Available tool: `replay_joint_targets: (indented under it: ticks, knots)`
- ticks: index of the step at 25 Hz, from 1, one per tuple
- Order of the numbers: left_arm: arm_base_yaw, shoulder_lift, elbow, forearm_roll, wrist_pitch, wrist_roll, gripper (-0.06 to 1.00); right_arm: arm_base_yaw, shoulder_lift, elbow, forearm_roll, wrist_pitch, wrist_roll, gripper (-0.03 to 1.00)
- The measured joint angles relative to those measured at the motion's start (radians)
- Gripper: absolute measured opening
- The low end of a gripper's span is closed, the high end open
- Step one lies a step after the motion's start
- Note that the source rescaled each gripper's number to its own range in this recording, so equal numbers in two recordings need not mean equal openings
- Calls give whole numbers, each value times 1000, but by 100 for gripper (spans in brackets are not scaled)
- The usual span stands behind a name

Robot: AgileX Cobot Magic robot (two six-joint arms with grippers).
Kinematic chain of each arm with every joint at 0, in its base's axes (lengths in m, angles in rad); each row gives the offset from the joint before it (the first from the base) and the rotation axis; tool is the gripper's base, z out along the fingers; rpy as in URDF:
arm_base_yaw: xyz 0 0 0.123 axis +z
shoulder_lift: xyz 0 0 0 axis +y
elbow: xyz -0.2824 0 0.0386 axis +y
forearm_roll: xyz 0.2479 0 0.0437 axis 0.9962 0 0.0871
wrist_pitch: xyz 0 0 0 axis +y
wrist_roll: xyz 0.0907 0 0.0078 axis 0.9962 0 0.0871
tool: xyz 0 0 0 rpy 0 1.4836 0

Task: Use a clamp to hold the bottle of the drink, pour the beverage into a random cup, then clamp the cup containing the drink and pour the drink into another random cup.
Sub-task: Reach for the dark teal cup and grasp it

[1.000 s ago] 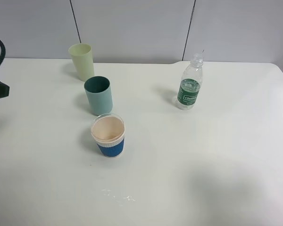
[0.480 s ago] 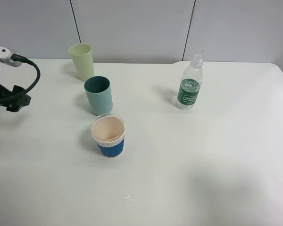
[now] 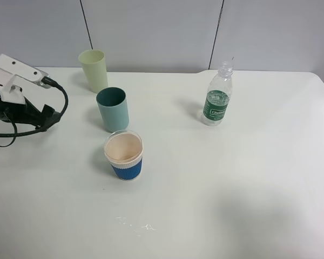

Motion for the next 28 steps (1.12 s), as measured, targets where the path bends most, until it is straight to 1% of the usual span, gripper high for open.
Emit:
replay_joint_targets:
  ticks: [3,7,10,12,16,19,22,24,26,28]
  knots:
    - [0,40,0,111,-115,-24,100,0,0,0,0,0,0,99]
    - [31,89,-1,205,-266,-26,100,0,0,0,0,0,0,99]
    - [59,120,-1,229,-324,-11,100,0,0,0,0,0,0,99]
    - [66,131,-1,229,-331,12,100,0,0,0,0,0,0,99]
    - [71,153,-5,235,-365,101,100,0,0,0,0,0,0,99]
    - [93,199,-33,303,-415,120,100,0,0,0,0,0,0,99]
    - [105,254,-79,414,-468,105,100,0,0,0,0,0,0,99]
    - [105,288,-112,492,-494,70,100,0,0,0,0,0,0,99]
    - [105,320,-149,543,-513,23,100,0,0,0,0,0,0,99]
    - [105,350,-183,579,-528,-28,100,0,0,0,0,0,0,99]
